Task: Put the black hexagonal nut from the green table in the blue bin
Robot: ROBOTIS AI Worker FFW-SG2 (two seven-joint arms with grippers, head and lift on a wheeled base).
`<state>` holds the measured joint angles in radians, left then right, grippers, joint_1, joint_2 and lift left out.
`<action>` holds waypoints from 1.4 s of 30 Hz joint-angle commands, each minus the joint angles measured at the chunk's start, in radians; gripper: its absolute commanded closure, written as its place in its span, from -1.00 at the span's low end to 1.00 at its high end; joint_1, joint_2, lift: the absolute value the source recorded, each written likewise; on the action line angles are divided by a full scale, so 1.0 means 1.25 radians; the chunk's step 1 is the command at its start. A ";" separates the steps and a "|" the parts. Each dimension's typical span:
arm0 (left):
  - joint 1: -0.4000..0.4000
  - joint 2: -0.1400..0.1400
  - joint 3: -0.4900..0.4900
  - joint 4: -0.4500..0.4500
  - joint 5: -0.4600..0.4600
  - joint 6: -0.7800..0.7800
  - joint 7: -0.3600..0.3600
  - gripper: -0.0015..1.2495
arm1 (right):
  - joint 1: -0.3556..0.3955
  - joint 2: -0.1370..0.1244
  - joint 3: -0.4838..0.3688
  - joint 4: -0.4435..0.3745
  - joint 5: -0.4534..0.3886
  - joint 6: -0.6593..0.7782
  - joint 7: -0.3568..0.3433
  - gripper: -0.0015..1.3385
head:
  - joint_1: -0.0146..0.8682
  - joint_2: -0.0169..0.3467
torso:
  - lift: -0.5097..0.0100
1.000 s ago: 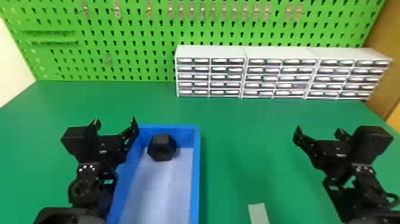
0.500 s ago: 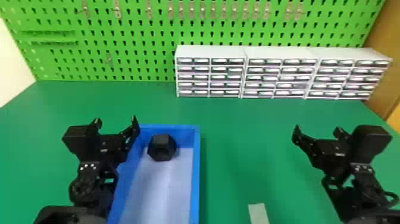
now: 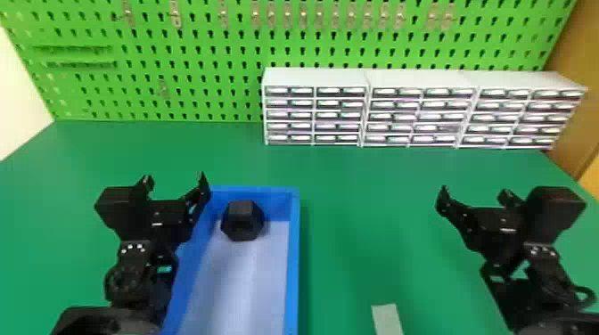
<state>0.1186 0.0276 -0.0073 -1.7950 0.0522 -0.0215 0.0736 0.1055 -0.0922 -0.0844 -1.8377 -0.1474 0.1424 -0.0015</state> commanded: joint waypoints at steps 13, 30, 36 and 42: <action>0.000 0.000 -0.003 0.000 -0.001 0.000 0.000 -0.54 | 0.005 -0.002 0.001 0.000 -0.007 -0.002 0.000 -0.80 | 0.52 -0.59 | 0.59; 0.003 0.000 -0.003 0.000 -0.011 0.009 0.000 -0.54 | 0.008 -0.005 0.005 0.002 -0.005 -0.001 0.000 -0.80 | 0.52 -0.59 | 0.59; 0.009 0.000 -0.003 0.000 -0.001 0.012 0.000 -0.54 | 0.009 -0.005 0.007 0.004 -0.005 0.000 0.000 -0.80 | 0.52 -0.59 | 0.59; 0.009 0.000 0.000 0.000 0.002 0.012 0.000 -0.53 | 0.010 -0.006 0.010 0.005 -0.005 0.000 0.000 -0.80 | 0.52 -0.59 | 0.59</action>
<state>0.1302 0.0276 -0.0081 -1.7947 0.0534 -0.0062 0.0736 0.1166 -0.0982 -0.0732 -1.8326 -0.1531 0.1426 -0.0015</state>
